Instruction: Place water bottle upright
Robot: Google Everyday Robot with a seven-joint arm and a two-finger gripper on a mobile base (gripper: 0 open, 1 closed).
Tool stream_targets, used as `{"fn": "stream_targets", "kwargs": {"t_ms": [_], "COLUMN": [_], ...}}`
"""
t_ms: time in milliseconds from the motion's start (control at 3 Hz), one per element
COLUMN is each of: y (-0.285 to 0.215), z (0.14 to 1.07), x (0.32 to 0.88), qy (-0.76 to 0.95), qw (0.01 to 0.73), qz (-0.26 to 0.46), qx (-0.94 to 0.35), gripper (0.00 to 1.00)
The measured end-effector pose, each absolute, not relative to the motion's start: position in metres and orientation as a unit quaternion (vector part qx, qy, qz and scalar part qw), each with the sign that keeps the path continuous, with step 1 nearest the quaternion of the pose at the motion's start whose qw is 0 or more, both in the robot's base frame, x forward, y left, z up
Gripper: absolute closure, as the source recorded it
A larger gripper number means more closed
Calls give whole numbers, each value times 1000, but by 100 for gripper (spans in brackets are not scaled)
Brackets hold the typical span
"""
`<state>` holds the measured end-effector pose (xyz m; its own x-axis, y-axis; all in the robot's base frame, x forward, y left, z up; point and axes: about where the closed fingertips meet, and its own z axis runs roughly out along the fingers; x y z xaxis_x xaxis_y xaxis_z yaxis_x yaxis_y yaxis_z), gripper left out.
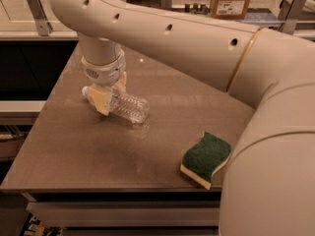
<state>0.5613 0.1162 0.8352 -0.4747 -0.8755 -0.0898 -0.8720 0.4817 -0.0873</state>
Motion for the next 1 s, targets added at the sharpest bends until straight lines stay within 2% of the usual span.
{"fn": "stream_targets", "kwargs": {"t_ms": [333,667,1000], "y": [117,118,118], "z": [835,834,834], "x": [562,562,562], "qy": [858,858,858], "qw": [62,64,65], "qz": [-14,-13,-12], "qx": [-509,-510,-509], "gripper": [87,100,100]}}
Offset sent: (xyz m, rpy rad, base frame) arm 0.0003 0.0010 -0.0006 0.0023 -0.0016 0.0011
